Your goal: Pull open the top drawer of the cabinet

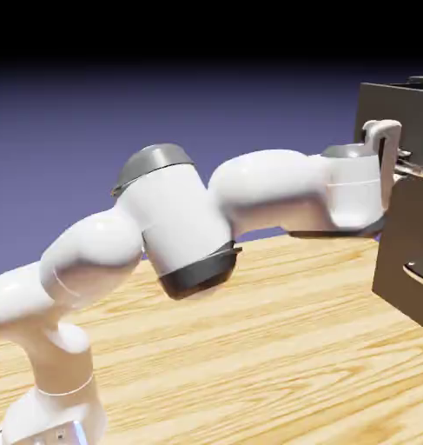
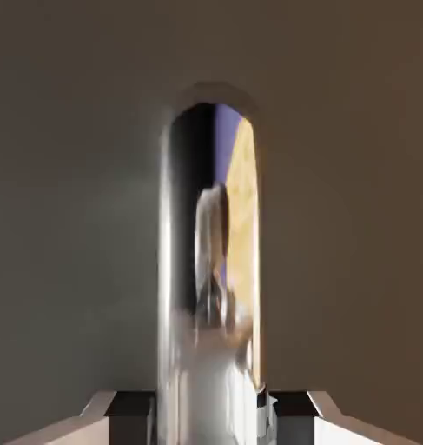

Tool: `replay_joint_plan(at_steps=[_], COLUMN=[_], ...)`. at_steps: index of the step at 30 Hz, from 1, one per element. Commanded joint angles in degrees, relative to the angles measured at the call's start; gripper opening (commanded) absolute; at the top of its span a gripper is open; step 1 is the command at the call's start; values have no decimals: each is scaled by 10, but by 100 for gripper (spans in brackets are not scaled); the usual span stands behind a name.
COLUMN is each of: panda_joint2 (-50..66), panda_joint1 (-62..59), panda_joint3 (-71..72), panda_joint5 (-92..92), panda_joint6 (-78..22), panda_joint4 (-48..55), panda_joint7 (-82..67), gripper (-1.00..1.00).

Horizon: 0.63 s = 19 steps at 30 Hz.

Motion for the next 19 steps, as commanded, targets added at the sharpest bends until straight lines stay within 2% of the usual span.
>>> replay_joint_plan(at_steps=[1,3,10,16,17,19], panda_joint2=[-3,-28,-160,-174,-174,-173], panda_joint1=[-19,-45,-38,-160,-160,-181], panda_joint3=[13,20,-33,68,68,85], panda_joint5=[0,-9,-53,-58,-58,-57], panda_joint6=[-5,-7,30,14,14,13], panda_joint4=[-21,-49,-33,-121,-121,-135], panda_joint7=[4,39,214,234,234,235], gripper=[-100,-100,-100,-100,100,100])
